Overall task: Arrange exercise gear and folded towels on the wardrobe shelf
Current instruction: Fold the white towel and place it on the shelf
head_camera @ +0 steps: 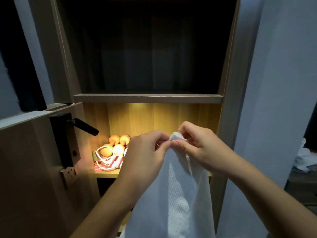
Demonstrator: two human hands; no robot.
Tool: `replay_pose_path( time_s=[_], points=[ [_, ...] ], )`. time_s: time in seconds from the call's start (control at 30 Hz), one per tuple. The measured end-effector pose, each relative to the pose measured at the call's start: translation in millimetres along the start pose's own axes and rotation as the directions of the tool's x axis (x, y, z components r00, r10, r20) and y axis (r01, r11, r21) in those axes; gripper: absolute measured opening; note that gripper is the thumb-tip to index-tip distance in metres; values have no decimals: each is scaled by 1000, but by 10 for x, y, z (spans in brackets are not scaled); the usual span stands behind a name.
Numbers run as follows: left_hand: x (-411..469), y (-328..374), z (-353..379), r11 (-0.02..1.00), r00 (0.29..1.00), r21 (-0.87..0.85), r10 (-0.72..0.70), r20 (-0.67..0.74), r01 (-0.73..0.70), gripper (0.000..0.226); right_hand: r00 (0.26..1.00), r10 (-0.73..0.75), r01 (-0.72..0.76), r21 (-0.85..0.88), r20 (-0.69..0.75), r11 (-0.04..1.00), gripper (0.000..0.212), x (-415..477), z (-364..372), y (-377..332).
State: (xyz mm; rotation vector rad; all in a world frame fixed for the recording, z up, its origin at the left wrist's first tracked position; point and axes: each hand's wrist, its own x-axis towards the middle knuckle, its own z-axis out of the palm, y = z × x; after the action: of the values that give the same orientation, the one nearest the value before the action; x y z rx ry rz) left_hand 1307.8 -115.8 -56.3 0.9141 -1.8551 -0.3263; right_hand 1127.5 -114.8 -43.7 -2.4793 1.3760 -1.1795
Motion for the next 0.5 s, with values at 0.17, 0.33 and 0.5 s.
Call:
replay_pose_path(
  time_s=[0.17,0.33,0.5],
  points=[
    [55,-126,170,979,977,-70,-186,99,194,9,991,-109,96,-158,-72,983,38,-28,65,126],
    [36,-149,286,944,940,-180,-229,251,278,26,995,-18,28,99,-101,995,30,8,37,286],
    [94,-175,417,958,942,-101,-239,237,268,31,991,49,-5,327,-126,945,36,196,-88,362]
  ],
)
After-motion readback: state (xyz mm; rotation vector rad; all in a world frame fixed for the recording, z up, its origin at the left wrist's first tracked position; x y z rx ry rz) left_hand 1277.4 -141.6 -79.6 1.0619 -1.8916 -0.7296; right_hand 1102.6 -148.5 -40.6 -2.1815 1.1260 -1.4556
